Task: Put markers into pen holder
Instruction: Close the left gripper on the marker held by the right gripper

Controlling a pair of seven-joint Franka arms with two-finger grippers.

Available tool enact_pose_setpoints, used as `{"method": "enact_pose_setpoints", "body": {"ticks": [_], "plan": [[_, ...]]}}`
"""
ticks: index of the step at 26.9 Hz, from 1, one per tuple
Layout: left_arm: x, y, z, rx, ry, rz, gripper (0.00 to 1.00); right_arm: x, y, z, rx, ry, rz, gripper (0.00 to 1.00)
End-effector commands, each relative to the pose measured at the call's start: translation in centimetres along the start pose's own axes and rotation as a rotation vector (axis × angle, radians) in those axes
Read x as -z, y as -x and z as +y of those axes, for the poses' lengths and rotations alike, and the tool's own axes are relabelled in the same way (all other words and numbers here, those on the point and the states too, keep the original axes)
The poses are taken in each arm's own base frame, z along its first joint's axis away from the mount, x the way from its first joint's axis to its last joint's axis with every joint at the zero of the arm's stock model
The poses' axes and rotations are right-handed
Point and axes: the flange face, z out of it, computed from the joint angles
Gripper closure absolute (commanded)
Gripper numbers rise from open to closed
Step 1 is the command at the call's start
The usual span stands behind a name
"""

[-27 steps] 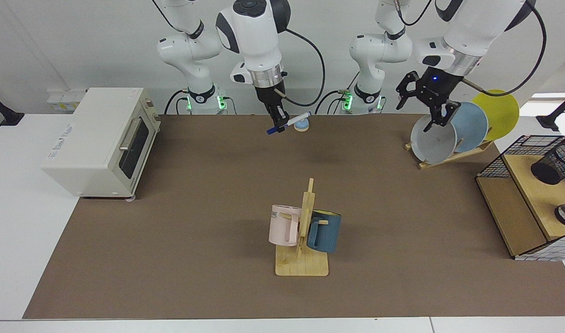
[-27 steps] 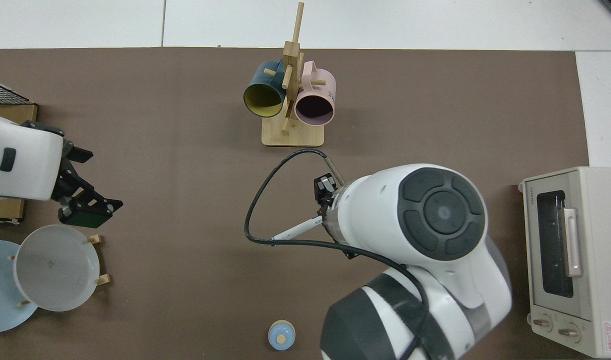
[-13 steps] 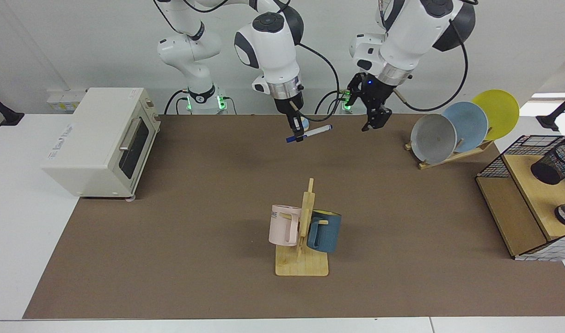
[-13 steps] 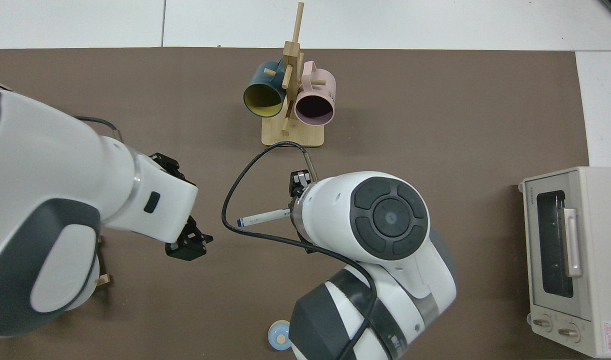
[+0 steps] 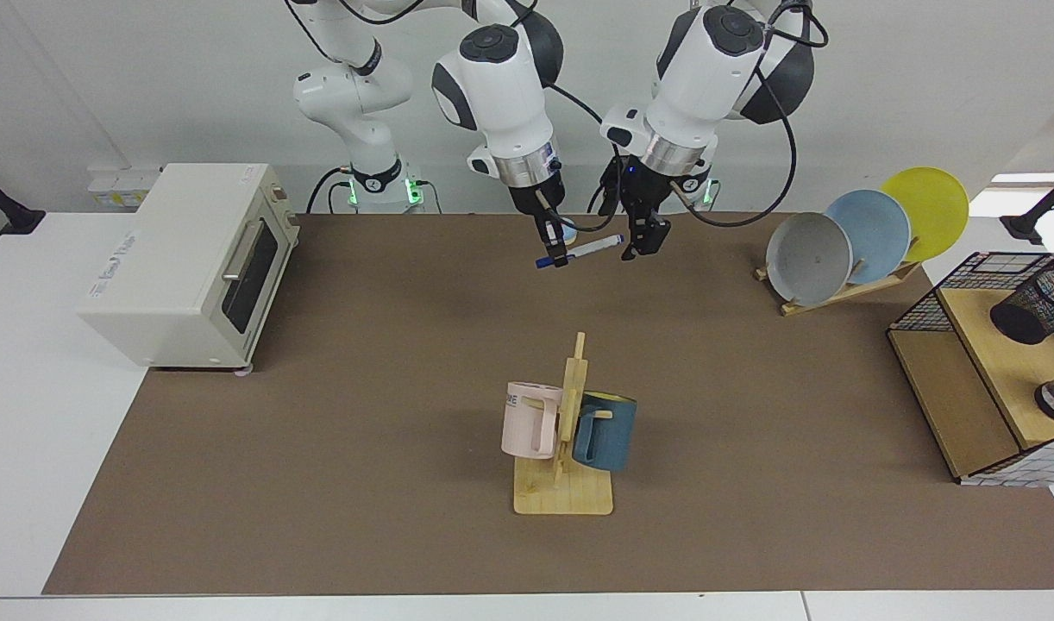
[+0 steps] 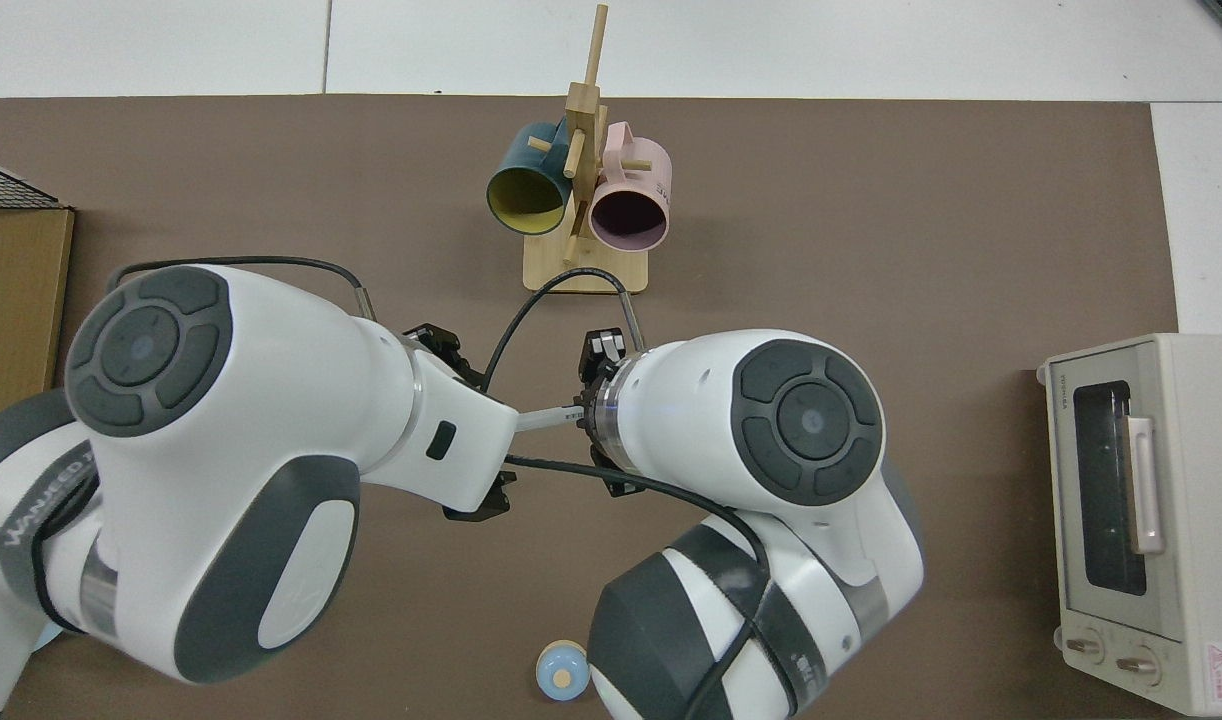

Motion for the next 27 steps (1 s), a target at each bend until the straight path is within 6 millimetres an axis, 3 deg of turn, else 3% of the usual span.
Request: {"method": "enact_pose_setpoints", "body": {"ticks": [1,4,9,11,14,17,26,27], "plan": [[-1.7,-1.1,0.9,0.016,0.007,0.016,0.16,0.0,0.1,-0.6,-0.008,-0.012,-0.026,1.0],[-1.6,-1.6,0.8,0.051,-0.016,0.039,0.28,0.0,0.1,-0.5,0.015,-0.011,-0.029,1.0],[-1.7,-2.1,1.0,0.048,-0.025,0.049,0.34,-0.2,0.0,-0.5,0.024,-0.007,-0.028,1.0],[-1.8,-2.0,0.9,0.049,-0.025,0.047,0.48,-0.2,-0.1,-0.6,0.026,-0.008,-0.027,1.0],[-1.7,-2.0,0.9,0.045,-0.027,0.04,0.82,-0.2,-0.2,-0.6,0.034,-0.006,-0.028,1.0],[-1.8,-1.7,0.7,0.042,-0.028,0.037,0.99,-0.2,-0.2,-0.6,0.04,-0.003,-0.027,1.0],[-2.1,-1.0,0.3,0.062,-0.017,0.021,1.0,-0.2,-0.3,-0.6,0.06,-0.003,-0.025,1.0],[-2.1,-0.9,0.3,0.063,-0.015,0.019,1.0,-0.2,-0.4,-0.7,0.062,-0.003,-0.026,0.91]]}}
